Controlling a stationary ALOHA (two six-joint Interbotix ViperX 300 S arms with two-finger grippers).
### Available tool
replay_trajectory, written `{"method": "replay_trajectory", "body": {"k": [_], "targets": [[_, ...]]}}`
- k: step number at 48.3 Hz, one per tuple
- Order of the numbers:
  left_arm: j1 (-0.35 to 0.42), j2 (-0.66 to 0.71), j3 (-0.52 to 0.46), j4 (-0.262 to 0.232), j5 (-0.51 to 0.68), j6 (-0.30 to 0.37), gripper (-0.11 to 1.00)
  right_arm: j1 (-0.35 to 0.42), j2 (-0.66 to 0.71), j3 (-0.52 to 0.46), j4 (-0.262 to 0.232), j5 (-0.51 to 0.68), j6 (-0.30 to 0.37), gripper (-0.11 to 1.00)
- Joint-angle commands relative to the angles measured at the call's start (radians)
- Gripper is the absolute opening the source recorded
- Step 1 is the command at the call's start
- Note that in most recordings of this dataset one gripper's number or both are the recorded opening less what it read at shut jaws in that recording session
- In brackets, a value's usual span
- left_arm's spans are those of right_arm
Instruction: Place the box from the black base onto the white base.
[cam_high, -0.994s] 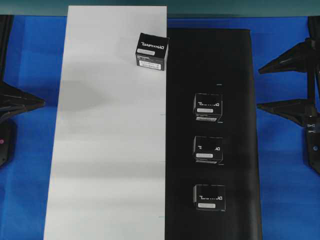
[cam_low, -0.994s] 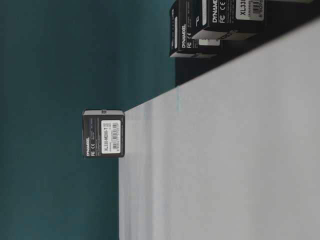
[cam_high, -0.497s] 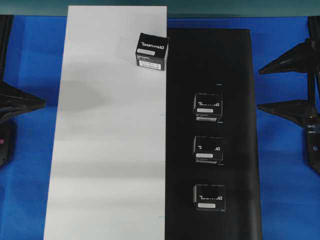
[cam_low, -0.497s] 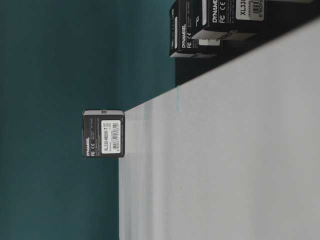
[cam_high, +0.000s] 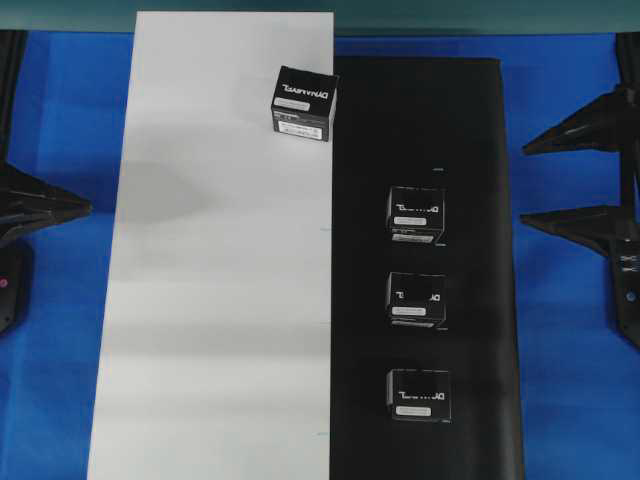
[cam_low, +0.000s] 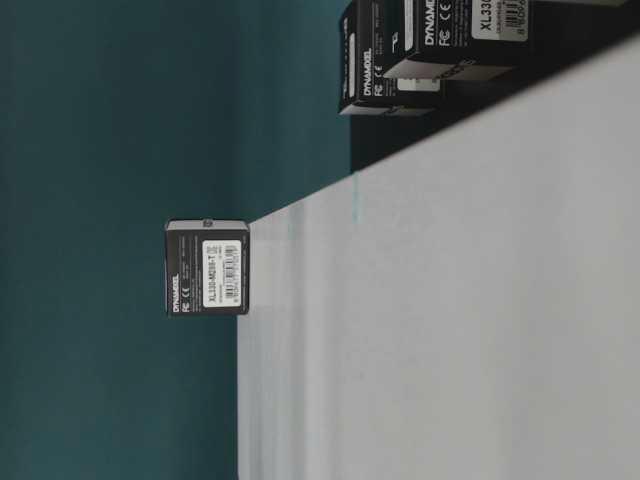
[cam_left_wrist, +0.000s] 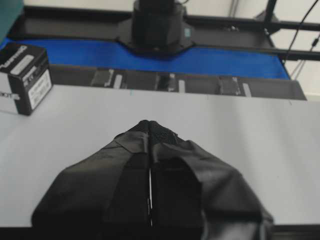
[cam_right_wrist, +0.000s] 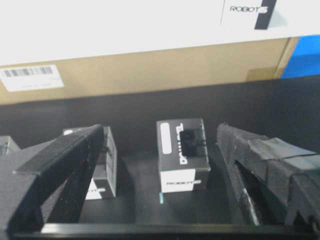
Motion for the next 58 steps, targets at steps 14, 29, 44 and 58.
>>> {"method": "replay_trajectory", "body": {"k": [14,29,44,58], "targets": [[-0.002,0.008,-0.017,0.003,-0.009,0.003,-0.06,0.002,-0.074,0.020,0.005,-0.009,0.000,1.00],[-0.002,-0.002,-0.015,0.003,-0.009,0.003,-0.06,0.002,-0.069,0.038,0.005,-0.014,0.000,1.00],[-0.002,-0.023,-0.012,0.003,-0.009,0.003,-0.06,0.002,-0.069,0.051,0.003,-0.009,-0.002,1.00],[-0.002,-0.031,-0.009,0.005,-0.006,0.002,-0.06,0.002,-0.067,0.067,0.003,0.006,-0.002,1.00]]}}
